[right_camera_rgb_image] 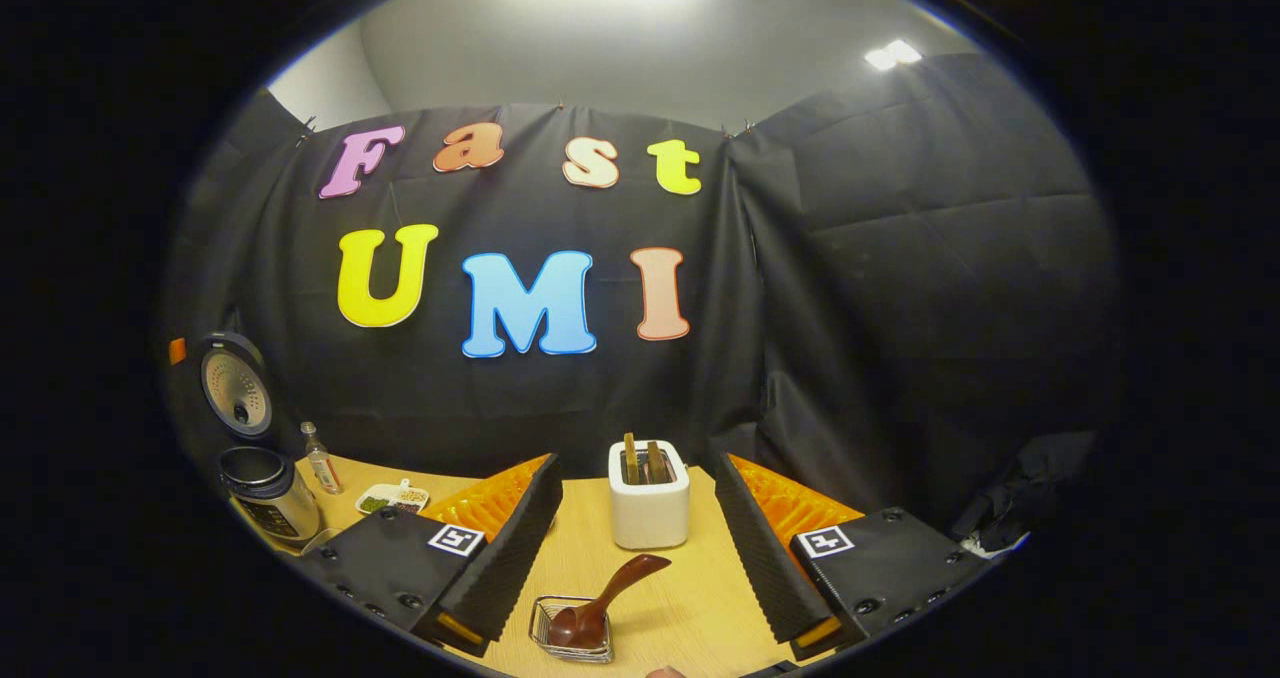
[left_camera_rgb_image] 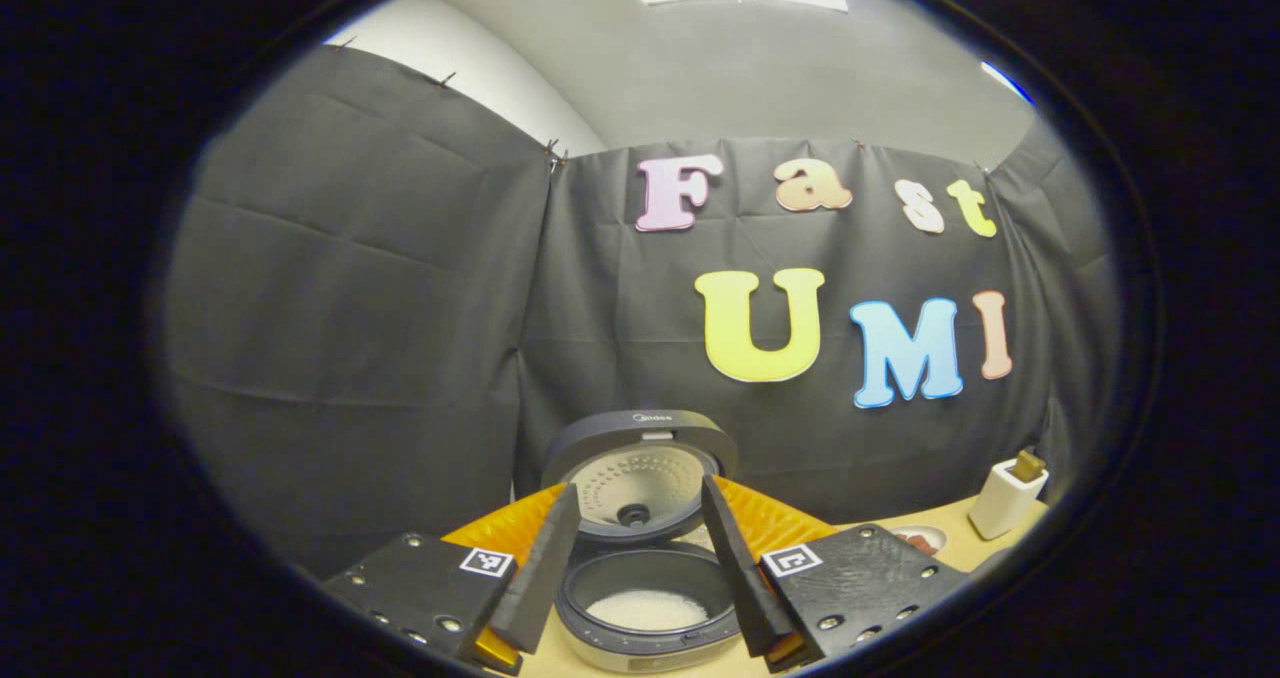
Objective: Close the left gripper, press the button to open the rice cooker; take a wooden spoon from the chopstick holder with the right hand, scoop a spoonful of rice and pour it into the rice cooker, then put the wooden spoon back into the chopstick holder.
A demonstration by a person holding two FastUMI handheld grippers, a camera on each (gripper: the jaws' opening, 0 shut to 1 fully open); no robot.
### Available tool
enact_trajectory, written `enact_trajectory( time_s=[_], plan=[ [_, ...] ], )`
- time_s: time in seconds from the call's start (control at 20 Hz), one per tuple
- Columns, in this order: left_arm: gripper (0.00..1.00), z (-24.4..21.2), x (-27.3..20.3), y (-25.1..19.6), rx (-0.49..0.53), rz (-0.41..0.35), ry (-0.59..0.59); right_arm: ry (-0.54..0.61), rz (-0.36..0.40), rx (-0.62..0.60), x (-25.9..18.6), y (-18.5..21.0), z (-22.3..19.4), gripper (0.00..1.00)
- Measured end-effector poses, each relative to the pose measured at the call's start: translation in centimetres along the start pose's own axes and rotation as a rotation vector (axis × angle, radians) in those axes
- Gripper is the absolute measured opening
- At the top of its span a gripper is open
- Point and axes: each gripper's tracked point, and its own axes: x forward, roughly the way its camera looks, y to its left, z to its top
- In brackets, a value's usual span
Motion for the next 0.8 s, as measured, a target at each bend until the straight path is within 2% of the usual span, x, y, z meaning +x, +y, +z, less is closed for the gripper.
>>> enact_trajectory(
  time_s=[0.2, 0.4, 0.45, 0.5, 0.55, 0.6, 0.7, 0.75, 0.8],
  plan=[
    [0.74, 1.0, -3.0, 0.5, 0.049, 0.011, -0.005, 0.08, 0.053, 0.048, 2.0, 0.7, -2.8, 0.96],
    [0.74, 1.9, -5.3, 0.2, 0.092, 0.016, -0.013, 0.15, 0.063, 0.081, 3.8, 0.8, -5.4, 0.95],
    [0.74, 2.1, -5.9, 0.2, 0.094, 0.018, -0.013, 0.172, 0.06, 0.081, 4.2, 0.7, -6.4, 0.92],
    [0.74, 2.3, -6.2, 0.3, 0.092, 0.021, -0.012, 0.191, 0.058, 0.082, 4.6, 0.6, -7.2, 0.96],
    [0.74, 2.5, -6.7, 0.4, 0.088, 0.025, -0.014, 0.211, 0.055, 0.086, 4.8, 0.5, -8.1, 0.92],
    [0.74, 2.6, -7.1, 0.7, 0.087, 0.031, -0.015, 0.233, 0.051, 0.095, 5.1, 0.3, -8.9, 0.98],
    [0.74, 3.0, -7.7, 1.2, 0.089, 0.044, -0.018, 0.284, 0.058, 0.131, 5.4, 0.5, -10.8, 0.98],
    [0.74, 2.9, -8.0, 1.4, 0.093, 0.05, -0.019, 0.308, 0.057, 0.15, 5.5, 0.6, -11.8, 0.93],
    [0.74, 3.1, -8.3, 1.6, 0.097, 0.056, -0.018, 0.335, 0.054, 0.168, 5.5, 0.6, -12.9, 0.98]
  ],
)
